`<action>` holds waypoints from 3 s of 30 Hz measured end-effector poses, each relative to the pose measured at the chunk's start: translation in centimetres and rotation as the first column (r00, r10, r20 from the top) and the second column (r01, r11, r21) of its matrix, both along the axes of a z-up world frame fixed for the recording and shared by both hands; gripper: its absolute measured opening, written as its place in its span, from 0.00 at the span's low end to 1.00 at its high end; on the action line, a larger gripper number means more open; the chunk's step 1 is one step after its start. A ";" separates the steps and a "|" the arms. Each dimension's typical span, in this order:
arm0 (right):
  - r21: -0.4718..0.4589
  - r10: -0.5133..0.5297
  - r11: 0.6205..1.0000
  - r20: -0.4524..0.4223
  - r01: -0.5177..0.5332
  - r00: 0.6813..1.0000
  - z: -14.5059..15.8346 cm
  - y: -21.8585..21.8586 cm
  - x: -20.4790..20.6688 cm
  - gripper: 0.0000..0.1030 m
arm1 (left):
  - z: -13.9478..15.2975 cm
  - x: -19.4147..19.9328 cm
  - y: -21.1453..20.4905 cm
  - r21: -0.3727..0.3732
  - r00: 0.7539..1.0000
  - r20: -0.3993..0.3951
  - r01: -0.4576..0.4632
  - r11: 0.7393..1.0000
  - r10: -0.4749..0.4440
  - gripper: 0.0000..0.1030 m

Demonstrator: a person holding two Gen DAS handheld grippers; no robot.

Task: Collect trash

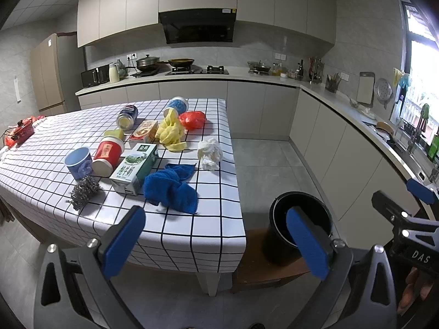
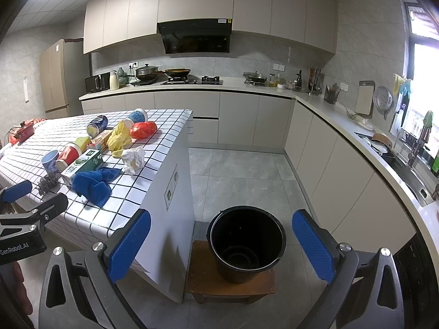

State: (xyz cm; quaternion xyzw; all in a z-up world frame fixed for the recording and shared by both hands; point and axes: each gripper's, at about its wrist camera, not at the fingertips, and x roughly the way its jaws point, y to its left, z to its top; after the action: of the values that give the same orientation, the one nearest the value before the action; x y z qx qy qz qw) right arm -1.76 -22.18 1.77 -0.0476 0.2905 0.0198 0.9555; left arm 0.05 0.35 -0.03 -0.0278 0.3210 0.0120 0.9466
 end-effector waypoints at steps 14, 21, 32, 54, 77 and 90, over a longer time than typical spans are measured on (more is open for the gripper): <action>0.000 0.001 1.000 -0.001 -0.001 1.000 0.1 -0.2 0.0 1.00 | 0.2 0.2 -0.1 0.005 1.000 -0.002 0.002 1.000 -0.002 1.00; 0.002 -0.001 1.000 0.000 0.001 1.000 0.1 -0.2 0.1 1.00 | 0.2 0.2 -0.2 0.007 1.000 -0.002 0.001 1.000 -0.001 1.00; 0.000 -0.001 1.000 -0.002 0.001 1.000 0.2 -0.2 0.1 1.00 | 0.5 0.8 -0.5 0.012 1.000 -0.003 0.003 1.000 -0.003 1.00; -0.002 0.000 1.000 -0.008 0.000 1.000 0.0 0.1 0.7 1.00 | 0.3 0.9 -0.5 0.007 1.000 0.000 -0.001 1.000 0.001 1.00; 0.006 0.062 0.998 -0.026 -0.062 0.998 -1.1 1.1 1.9 1.00 | -0.2 1.0 1.8 -0.005 0.998 -0.018 -0.064 0.998 0.064 1.00; 0.034 0.224 0.974 -0.026 -0.223 0.974 -1.9 5.2 4.1 1.00 | -1.3 1.1 7.2 -0.070 0.982 -0.048 -0.188 0.980 0.185 1.00</action>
State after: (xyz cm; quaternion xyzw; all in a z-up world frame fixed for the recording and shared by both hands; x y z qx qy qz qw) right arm 2.34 -16.96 -0.17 -0.0649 0.2973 0.1326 0.9433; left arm 1.19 7.53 -1.33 -0.0925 0.3365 0.0893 0.9329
